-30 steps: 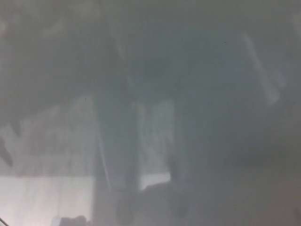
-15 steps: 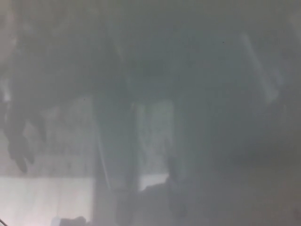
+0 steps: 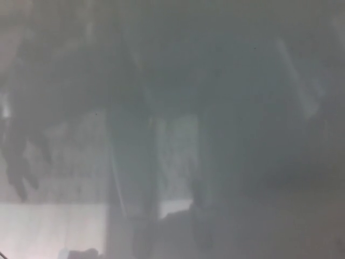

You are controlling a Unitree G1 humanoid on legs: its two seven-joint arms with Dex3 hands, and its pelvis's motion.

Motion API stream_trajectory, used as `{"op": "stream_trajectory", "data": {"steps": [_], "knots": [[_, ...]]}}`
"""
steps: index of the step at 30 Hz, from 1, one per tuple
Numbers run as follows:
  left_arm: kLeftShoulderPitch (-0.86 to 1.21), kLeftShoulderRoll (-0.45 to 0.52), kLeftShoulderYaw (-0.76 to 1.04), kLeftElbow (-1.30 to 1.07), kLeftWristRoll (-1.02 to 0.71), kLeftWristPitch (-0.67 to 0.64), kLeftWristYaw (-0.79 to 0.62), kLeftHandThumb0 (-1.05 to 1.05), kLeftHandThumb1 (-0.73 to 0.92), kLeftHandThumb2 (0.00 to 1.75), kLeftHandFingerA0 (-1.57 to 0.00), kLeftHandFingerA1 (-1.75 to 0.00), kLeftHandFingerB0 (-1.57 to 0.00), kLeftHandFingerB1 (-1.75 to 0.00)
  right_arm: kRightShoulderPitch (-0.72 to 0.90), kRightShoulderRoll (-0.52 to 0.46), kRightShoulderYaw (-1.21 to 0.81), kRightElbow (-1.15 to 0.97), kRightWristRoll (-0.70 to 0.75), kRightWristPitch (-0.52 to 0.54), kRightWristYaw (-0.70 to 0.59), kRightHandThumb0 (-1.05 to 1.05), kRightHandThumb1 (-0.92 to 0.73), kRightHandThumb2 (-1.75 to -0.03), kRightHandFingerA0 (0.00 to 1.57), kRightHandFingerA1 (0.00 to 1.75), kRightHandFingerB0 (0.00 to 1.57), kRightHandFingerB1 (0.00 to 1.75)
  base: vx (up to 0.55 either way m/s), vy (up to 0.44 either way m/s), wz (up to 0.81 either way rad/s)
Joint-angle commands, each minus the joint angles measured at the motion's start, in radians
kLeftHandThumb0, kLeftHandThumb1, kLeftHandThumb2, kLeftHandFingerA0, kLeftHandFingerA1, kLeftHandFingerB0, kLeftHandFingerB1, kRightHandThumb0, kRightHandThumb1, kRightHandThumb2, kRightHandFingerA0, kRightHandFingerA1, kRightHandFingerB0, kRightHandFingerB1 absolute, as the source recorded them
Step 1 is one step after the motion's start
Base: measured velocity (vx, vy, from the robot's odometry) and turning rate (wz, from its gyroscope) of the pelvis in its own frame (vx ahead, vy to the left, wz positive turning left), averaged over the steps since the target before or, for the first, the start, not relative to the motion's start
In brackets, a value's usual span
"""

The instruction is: A white board is being place on the right hand side and parallel to the robot and the robot uses its left hand to grab on the leftside of the whiteboard and drag the whiteboard from the right hand side to the left hand side

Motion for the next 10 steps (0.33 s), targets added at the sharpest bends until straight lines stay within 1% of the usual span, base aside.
{"op": "stream_trajectory", "data": {"steps": [1,2,3,4,9,10], "knots": [[-0.004,0.019,0.003,0.01,-0.018,-0.024,0.008,-0.53,0.67,0.6,-0.25,-0.32,-0.09,-0.26,-0.001,-0.006,-0.002,0.004,0.006,-0.008,-0.007,-0.77,-0.79,-0.63,0.71,0.78,0.43,0.52,0.0,0.0,0.0],[-0.003,0.02,0.001,0.009,-0.016,-0.023,0.008,-0.54,0.67,0.6,-0.24,-0.31,-0.09,-0.26,-0.001,-0.006,-0.002,0.004,0.006,-0.008,-0.006,-0.82,-0.62,-0.86,0.7,0.8,0.39,0.58,0.0,0.0,0.0],[-0.002,0.021,-0.001,0.008,-0.014,-0.021,0.008,-0.54,0.67,0.6,-0.24,-0.31,-0.09,-0.26,0.0,-0.006,-0.002,0.003,0.007,-0.007,-0.005,-0.82,-0.62,-0.86,0.7,0.8,0.39,0.58,0.0,0.0,0.0],[-0.002,0.02,0.002,0.009,-0.018,-0.022,0.007,-0.5,0.67,0.6,-0.28,-0.32,-0.11,-0.26,0.0,-0.004,-0.004,0.004,0.011,-0.007,0.0,-0.78,-0.79,-0.63,0.7,0.8,0.43,0.53,0.0,0.0,0.0],[-0.009,0.022,0.002,0.026,-0.022,-0.04,0.003,-0.51,0.66,0.62,-0.23,-0.32,-0.1,-0.24,-0.002,-0.007,0.0,0.001,0.004,-0.008,-0.008,-0.78,-0.79,-0.64,0.69,0.79,0.42,0.53,0.0,0.0,0.0],[-0.008,0.024,-0.002,0.024,-0.018,-0.037,0.006,-0.52,0.67,0.6,-0.27,-0.32,-0.11,-0.25,-0.002,-0.006,0.0,0.003,0.004,-0.008,-0.008,-0.78,-0.8,-0.64,0.7,0.78,0.42,0.52,0.0,0.0,0.0]]}}
